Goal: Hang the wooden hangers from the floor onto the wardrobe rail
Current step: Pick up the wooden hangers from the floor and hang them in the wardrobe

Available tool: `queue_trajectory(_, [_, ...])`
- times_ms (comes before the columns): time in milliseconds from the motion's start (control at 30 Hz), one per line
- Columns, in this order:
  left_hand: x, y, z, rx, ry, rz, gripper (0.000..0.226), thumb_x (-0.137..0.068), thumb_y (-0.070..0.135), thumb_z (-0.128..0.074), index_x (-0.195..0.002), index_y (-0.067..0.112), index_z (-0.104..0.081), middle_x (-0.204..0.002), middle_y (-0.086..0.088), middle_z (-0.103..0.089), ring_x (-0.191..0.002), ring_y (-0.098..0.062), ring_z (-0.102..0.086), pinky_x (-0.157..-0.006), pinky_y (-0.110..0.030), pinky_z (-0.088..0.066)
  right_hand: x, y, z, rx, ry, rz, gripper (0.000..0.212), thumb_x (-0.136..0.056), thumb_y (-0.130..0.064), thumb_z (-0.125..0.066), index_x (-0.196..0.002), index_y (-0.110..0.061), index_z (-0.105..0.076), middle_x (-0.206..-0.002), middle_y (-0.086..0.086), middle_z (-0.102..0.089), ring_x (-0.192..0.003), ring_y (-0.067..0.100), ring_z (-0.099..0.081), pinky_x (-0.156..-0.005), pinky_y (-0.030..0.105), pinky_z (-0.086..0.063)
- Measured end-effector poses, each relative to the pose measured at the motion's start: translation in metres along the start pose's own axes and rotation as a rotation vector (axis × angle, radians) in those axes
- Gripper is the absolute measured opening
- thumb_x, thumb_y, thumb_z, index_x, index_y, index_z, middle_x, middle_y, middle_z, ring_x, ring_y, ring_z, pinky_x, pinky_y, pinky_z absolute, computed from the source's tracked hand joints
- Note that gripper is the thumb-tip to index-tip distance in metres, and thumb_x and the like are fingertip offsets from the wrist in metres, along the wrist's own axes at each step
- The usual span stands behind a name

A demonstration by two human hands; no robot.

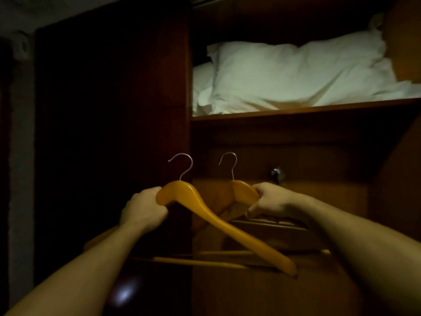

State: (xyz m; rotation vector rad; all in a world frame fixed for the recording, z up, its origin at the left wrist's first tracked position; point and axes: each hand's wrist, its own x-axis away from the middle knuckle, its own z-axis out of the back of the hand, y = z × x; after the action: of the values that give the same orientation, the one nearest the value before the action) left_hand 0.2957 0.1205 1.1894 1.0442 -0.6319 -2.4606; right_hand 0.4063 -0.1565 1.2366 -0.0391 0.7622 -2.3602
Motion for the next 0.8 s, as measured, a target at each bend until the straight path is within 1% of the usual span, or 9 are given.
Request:
queue_trajectory(100, [-0.007,0.026,-0.035,0.037,-0.031,-0.027,0.016,-0.082,0.012,-0.07,-0.078,0.025,-0.061,-0.072,-0.001,-0.066,-0.065,-0.02,-0.066,-0.069,-0.042,-0.058,0.007,0.034,0.025,0.019,0.098,-0.027,0.042,-0.084,-0.018,-0.077,-0.115,-0.02,-0.05,-0.102,0.001,-0.059,-0.078,0.014,-0.064,-0.058,0.023,-0.052])
queue_trajectory(233, [-0.014,0.063,-0.076,0.053,-0.052,-0.086,0.014,-0.085,0.012,-0.069,-0.079,0.022,-0.06,-0.072,-0.002,-0.066,-0.065,-0.021,-0.065,-0.07,-0.042,-0.057,0.01,0.079,0.056,0.058,0.184,-0.052,0.041,-0.083,-0.017,-0.076,-0.116,-0.022,-0.052,-0.099,0.001,-0.061,-0.075,0.016,-0.067,-0.057,0.024,-0.052])
queue_trajectory(333, [-0.019,0.088,-0.104,0.083,-0.059,-0.112,0.013,-0.086,0.012,-0.067,-0.078,0.018,-0.059,-0.072,-0.006,-0.066,-0.066,-0.025,-0.065,-0.068,-0.042,-0.055,0.005,0.109,0.077,0.063,0.201,-0.081,0.039,-0.083,-0.017,-0.076,-0.113,-0.023,-0.052,-0.099,0.003,-0.062,-0.077,0.02,-0.069,-0.056,0.024,-0.055])
queue_trajectory(433, [-0.024,0.105,-0.13,0.096,-0.064,-0.121,0.014,-0.089,0.014,-0.066,-0.079,0.018,-0.058,-0.073,-0.008,-0.066,-0.066,-0.027,-0.065,-0.068,-0.042,-0.055,-0.003,0.137,0.09,0.096,0.242,-0.087,0.04,-0.083,-0.02,-0.076,-0.113,-0.025,-0.05,-0.099,-0.002,-0.061,-0.081,0.015,-0.067,-0.057,0.022,-0.053])
queue_trajectory(567, [-0.033,0.119,-0.161,0.103,-0.076,-0.112,0.014,-0.091,0.016,-0.067,-0.08,0.017,-0.059,-0.074,-0.009,-0.065,-0.065,-0.026,-0.064,-0.067,-0.039,-0.053,-0.013,0.172,0.096,0.108,0.276,-0.112,0.039,-0.085,-0.021,-0.075,-0.115,-0.026,-0.05,-0.098,-0.003,-0.061,-0.079,0.012,-0.066,-0.056,0.02,-0.049])
queue_trajectory(633, [-0.039,0.125,-0.174,0.103,-0.08,-0.111,0.013,-0.091,0.017,-0.067,-0.08,0.017,-0.06,-0.073,-0.009,-0.065,-0.061,-0.024,-0.061,-0.064,-0.038,-0.053,-0.019,0.186,0.098,0.133,0.28,-0.117,0.041,-0.084,-0.021,-0.076,-0.117,-0.026,-0.051,-0.097,-0.004,-0.061,-0.079,0.012,-0.066,-0.058,0.021,-0.052])
queue_trajectory(700, [-0.047,0.131,-0.186,0.105,-0.108,-0.115,0.013,-0.089,0.016,-0.069,-0.079,0.018,-0.06,-0.072,-0.009,-0.065,-0.059,-0.023,-0.061,-0.062,-0.039,-0.053,-0.027,0.196,0.099,0.146,0.28,-0.135,0.045,-0.084,-0.021,-0.076,-0.121,-0.024,-0.051,-0.099,-0.004,-0.061,-0.082,0.013,-0.066,-0.066,0.026,-0.056])
queue_trajectory(733, [-0.051,0.133,-0.191,0.105,-0.128,-0.114,0.014,-0.088,0.015,-0.07,-0.079,0.019,-0.06,-0.07,-0.008,-0.065,-0.059,-0.023,-0.061,-0.062,-0.04,-0.054,-0.032,0.2,0.1,0.152,0.28,-0.145,0.047,-0.084,-0.021,-0.076,-0.124,-0.023,-0.051,-0.1,-0.004,-0.06,-0.083,0.013,-0.066,-0.07,0.027,-0.057])
queue_trajectory(800, [-0.061,0.138,-0.202,0.102,-0.154,-0.12,0.014,-0.087,0.014,-0.071,-0.079,0.02,-0.061,-0.069,-0.006,-0.064,-0.06,-0.023,-0.061,-0.063,-0.039,-0.054,-0.043,0.207,0.099,0.15,0.286,-0.157,0.051,-0.084,-0.021,-0.076,-0.127,-0.021,-0.051,-0.099,-0.004,-0.059,-0.082,0.013,-0.065,-0.072,0.028,-0.056])
